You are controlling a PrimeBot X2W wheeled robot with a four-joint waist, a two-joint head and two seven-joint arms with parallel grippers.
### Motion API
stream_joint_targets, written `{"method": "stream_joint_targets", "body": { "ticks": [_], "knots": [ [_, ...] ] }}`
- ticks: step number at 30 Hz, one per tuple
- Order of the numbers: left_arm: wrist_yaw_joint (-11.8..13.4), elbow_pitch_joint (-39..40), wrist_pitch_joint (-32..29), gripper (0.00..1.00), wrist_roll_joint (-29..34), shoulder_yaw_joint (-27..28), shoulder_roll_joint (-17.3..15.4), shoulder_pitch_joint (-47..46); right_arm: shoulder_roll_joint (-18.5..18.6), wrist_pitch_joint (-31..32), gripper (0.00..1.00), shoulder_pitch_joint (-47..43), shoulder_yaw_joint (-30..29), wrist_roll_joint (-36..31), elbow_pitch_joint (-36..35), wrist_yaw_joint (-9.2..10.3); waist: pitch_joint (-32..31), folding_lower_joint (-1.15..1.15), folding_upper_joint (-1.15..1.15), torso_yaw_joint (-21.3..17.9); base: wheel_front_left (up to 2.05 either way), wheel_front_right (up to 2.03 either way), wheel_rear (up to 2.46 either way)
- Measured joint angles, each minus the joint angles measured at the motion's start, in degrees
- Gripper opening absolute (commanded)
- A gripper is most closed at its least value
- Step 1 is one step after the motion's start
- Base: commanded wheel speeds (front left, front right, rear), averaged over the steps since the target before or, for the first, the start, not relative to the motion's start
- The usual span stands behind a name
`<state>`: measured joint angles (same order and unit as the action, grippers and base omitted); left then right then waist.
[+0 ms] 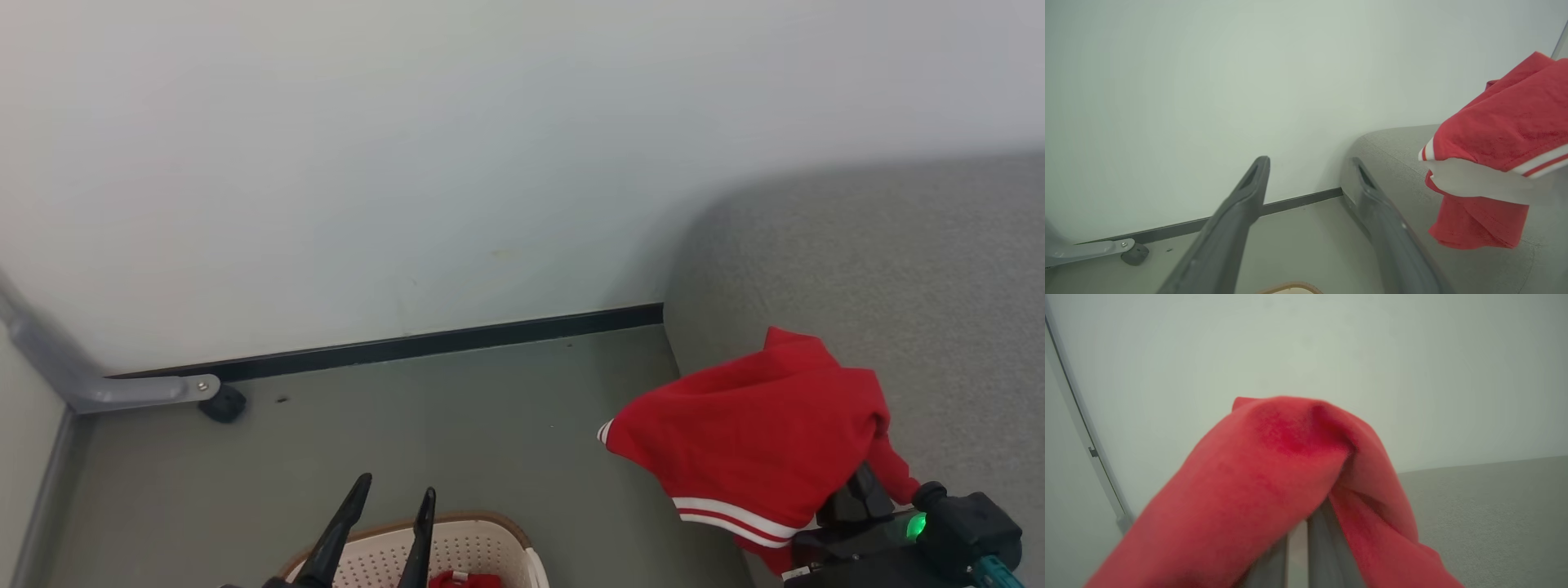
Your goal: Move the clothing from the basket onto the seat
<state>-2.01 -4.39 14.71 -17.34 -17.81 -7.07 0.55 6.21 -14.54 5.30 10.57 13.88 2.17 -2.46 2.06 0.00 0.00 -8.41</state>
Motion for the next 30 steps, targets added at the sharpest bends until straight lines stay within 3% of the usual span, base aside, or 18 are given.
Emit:
{"method": "stream_joint_targets", "body": {
  "ticks": [11, 21, 30],
  "knots": [
    [-3.08, 2.52, 0.00, 1.00, 1.78, -2.96, 0.71, -1.02, 0.34, 0.00, 0.00, 1.02, -2.48, -1.90, -2.08, 0.02, 3.75, 0.00, 0.00, -7.86, 0.00, 0.00, 0.00],
    [-4.12, 5.50, 0.00, 1.00, 4.11, -5.10, 0.67, -2.10, -0.20, 0.00, 0.00, 1.08, -3.59, -2.49, -4.03, 0.02, 7.50, 0.00, 0.00, -14.43, 0.00, 0.00, 0.00],
    [-4.75, 6.65, 0.00, 1.00, 6.86, -9.00, -0.77, -5.31, -1.31, 0.00, 0.00, 0.73, -7.47, -2.48, -5.71, 1.59, 12.70, 0.01, 0.01, -18.48, 0.00, 0.00, 0.00]
  ]
}}
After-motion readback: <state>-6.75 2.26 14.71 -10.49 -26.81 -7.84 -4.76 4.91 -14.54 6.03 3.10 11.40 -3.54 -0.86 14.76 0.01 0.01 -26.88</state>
